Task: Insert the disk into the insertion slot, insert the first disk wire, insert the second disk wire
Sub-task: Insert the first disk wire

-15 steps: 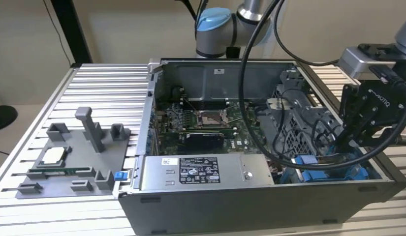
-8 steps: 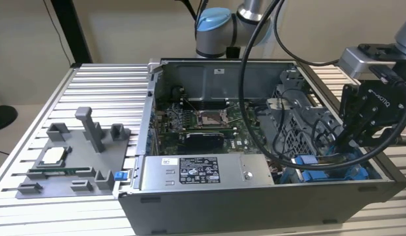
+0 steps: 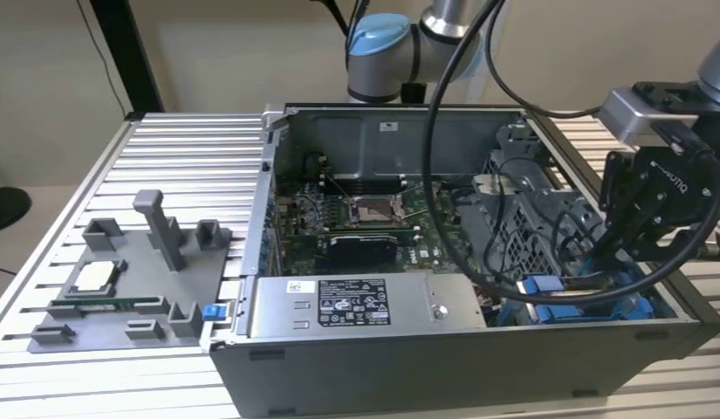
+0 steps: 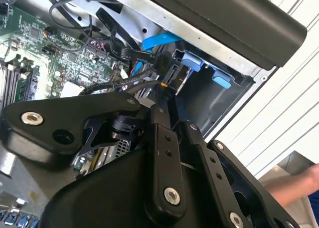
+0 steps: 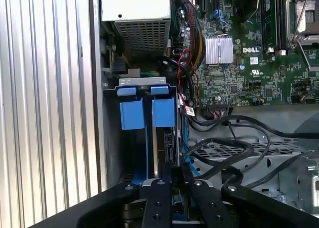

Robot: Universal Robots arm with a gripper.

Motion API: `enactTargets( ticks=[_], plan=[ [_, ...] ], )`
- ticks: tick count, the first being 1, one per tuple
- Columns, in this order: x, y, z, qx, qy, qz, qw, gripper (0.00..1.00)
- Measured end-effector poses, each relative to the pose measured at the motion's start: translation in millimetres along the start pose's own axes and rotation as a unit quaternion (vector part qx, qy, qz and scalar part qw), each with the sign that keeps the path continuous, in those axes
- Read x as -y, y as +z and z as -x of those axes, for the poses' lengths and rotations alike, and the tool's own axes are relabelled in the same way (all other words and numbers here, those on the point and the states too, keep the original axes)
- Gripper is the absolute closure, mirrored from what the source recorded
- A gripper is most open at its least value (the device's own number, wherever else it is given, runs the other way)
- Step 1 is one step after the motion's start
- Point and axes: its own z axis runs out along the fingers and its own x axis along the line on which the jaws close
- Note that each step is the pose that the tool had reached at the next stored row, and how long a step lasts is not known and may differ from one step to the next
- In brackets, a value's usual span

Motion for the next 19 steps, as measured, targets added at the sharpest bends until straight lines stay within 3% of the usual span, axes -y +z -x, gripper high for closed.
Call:
enactTargets(
  ticks=[9, 19],
  plan=[
    [7.2, 6.8, -0.1, 0.0026, -0.002, 0.0003, 1.0000, 1.00],
    [1.8, 9.9, -1.5, 0.0024, -0.005, 0.0004, 1.0000, 1.00]
  ],
)
